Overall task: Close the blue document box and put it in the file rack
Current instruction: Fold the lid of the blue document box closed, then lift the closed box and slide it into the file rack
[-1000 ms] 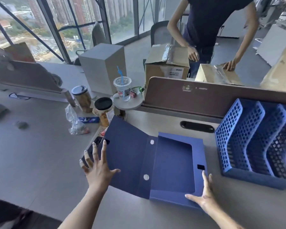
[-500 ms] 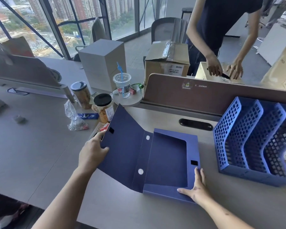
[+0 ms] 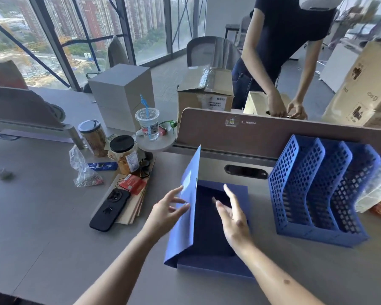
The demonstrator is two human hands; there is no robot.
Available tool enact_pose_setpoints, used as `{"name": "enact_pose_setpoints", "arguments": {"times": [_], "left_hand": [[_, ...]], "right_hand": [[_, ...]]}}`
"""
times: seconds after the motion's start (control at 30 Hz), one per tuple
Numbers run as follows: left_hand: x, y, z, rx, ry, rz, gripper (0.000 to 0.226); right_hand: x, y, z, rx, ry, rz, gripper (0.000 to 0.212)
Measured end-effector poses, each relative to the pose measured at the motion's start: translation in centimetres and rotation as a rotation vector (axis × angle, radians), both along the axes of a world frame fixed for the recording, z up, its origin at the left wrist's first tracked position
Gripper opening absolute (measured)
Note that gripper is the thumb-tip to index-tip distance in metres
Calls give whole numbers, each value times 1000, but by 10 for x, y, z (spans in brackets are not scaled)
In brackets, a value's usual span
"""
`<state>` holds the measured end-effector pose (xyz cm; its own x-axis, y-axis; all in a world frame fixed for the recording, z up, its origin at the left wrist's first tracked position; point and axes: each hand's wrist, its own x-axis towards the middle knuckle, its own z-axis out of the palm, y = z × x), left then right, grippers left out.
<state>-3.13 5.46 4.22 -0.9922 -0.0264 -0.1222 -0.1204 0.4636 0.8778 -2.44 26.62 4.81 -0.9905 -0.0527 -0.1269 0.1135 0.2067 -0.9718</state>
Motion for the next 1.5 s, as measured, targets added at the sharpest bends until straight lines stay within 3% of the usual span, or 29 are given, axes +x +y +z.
{"name": "enact_pose_setpoints", "arguments": {"times": [0.23,0.57,0.8,0.93,1.13,1.5], "left_hand": [[-4,35,-47,-49,-55,-6,74],[-21,45,-87,-314,-233,72,129],[-23,60,-112,-327,-367,44,133],[-25,67,-118,-264,-356,21,122],[-22,72,-117,-165,-370,51,123],[-20,76,-124,-203,-342,47,114]], "right_hand": [[3,12,-7,60,-63,-26,61],[13,74,-43,120,-192,-161,57],[14,91,-72,209,-291,-171,53],[9,98,-88,243,-348,-186,56],[4,92,-105,172,-429,-177,69],[-1,95,-121,273,-492,-182,74]]}}
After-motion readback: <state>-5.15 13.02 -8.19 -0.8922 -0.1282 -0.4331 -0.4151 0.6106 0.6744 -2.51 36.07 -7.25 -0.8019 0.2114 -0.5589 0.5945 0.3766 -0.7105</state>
